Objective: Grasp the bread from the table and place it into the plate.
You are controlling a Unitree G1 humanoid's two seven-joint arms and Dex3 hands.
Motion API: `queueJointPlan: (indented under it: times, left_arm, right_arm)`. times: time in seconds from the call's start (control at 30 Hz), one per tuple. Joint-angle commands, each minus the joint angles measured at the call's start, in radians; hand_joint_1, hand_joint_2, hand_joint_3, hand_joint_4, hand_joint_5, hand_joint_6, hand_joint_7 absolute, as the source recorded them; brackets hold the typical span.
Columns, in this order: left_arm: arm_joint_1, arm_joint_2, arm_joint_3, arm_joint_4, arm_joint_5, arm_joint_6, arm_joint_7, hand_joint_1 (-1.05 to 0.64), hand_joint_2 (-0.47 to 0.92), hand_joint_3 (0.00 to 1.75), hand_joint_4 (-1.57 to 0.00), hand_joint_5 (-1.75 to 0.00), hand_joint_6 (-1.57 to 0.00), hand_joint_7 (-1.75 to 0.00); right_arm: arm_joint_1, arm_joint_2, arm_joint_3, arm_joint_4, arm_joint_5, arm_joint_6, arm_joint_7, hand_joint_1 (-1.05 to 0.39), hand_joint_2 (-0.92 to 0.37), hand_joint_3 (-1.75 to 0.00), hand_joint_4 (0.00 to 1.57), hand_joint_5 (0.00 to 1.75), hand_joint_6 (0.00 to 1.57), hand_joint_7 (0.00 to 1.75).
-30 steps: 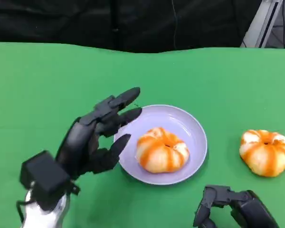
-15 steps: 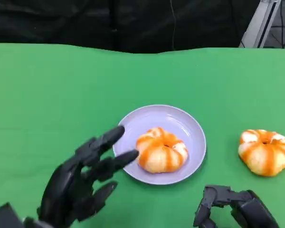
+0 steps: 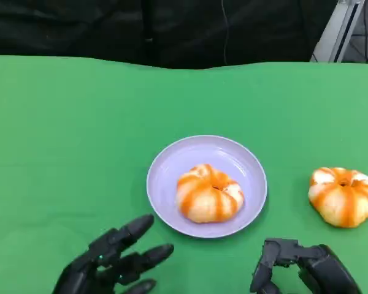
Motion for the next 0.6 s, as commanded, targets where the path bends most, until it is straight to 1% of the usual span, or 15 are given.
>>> queueJointPlan:
  times: [0.03,0.1,0.2,0.3,0.33,0.37,0.4,0.43,0.47,0.5,0.53,0.57,0.6]
  left_arm:
    - [-0.026,-0.001,0.022,0.059,0.082,-0.091,0.052,0.00,0.92,0.15,-0.86,-0.04,-0.63,-0.03]
    - [-0.039,-0.003,0.029,0.082,0.121,-0.121,0.083,-0.01,0.92,0.16,-0.88,-0.04,-0.64,-0.03]
    - [-0.057,0.001,0.033,0.103,0.190,-0.145,0.149,-0.02,0.92,0.22,-0.94,-0.05,-0.72,-0.05]
    - [-0.079,0.007,0.034,0.128,0.241,-0.173,0.196,0.00,0.92,0.27,-1.03,-0.08,-0.82,-0.07]
    - [-0.086,0.009,0.033,0.136,0.253,-0.180,0.209,0.00,0.92,0.29,-1.10,-0.11,-0.92,-0.10]
    - [-0.097,0.012,0.032,0.149,0.260,-0.186,0.216,0.00,0.92,0.31,-1.13,-0.18,-1.01,-0.10]
    - [-0.108,0.017,0.031,0.161,0.268,-0.193,0.222,0.00,0.92,0.35,-1.08,-0.41,-1.11,-0.10]
    - [-0.121,0.024,0.031,0.175,0.283,-0.206,0.231,-0.02,0.91,0.39,-0.99,-0.69,-1.18,-0.10]
    - [-0.132,0.030,0.030,0.188,0.292,-0.219,0.238,-0.04,0.87,0.47,-0.91,-0.99,-1.25,-0.19]
    - [-0.143,0.033,0.030,0.200,0.294,-0.227,0.241,-0.04,0.82,0.58,-0.89,-1.12,-1.21,-0.37]
    - [-0.153,0.038,0.029,0.212,0.302,-0.236,0.247,-0.04,0.76,0.71,-0.88,-1.22,-1.12,-0.64]
    - [-0.161,0.044,0.029,0.222,0.309,-0.243,0.254,-0.05,0.67,0.88,-0.88,-1.32,-1.01,-0.92]
    - [-0.168,0.049,0.028,0.226,0.322,-0.245,0.265,-0.05,0.62,0.97,-0.88,-1.36,-0.97,-1.05]
  right_arm:
    - [0.007,-0.018,-0.008,-0.001,0.016,0.004,0.006,-0.25,-0.63,-0.91,0.79,1.58,0.78,1.33]
    - [0.005,-0.018,-0.008,0.003,0.018,0.001,0.007,-0.25,-0.63,-0.91,0.79,1.58,0.78,1.33]
    - [0.003,-0.016,-0.009,0.008,0.018,-0.004,0.008,-0.26,-0.63,-0.91,0.80,1.57,0.78,1.33]
    - [0.007,-0.016,-0.009,0.000,0.015,0.000,0.006,-0.25,-0.63,-0.91,0.80,1.57,0.78,1.33]
    - [0.009,-0.016,-0.009,0.000,0.016,-0.001,0.007,-0.24,-0.63,-0.91,0.80,1.57,0.78,1.33]
    - [0.009,-0.015,-0.009,0.001,0.015,-0.001,0.005,-0.25,-0.63,-0.91,0.80,1.57,0.78,1.33]
    - [0.009,-0.015,-0.009,0.000,0.015,0.000,0.005,-0.25,-0.63,-0.91,0.80,1.57,0.79,1.33]
    - [0.009,-0.016,-0.009,0.000,0.016,0.003,0.007,-0.26,-0.63,-0.91,0.80,1.57,0.79,1.33]
    - [0.010,-0.016,-0.009,-0.001,0.018,0.005,0.008,-0.26,-0.63,-0.90,0.80,1.57,0.79,1.33]
    - [0.010,-0.016,-0.008,-0.003,0.022,0.007,0.010,-0.26,-0.63,-0.90,0.80,1.56,0.79,1.33]
    - [0.010,-0.016,-0.008,-0.003,0.023,0.007,0.011,-0.25,-0.63,-0.90,0.80,1.56,0.79,1.33]
    - [0.010,-0.016,-0.008,-0.002,0.022,0.006,0.010,-0.25,-0.63,-0.90,0.80,1.56,0.79,1.33]
    - [0.011,-0.015,-0.008,-0.002,0.023,0.007,0.010,-0.25,-0.63,-0.90,0.80,1.56,0.79,1.32]
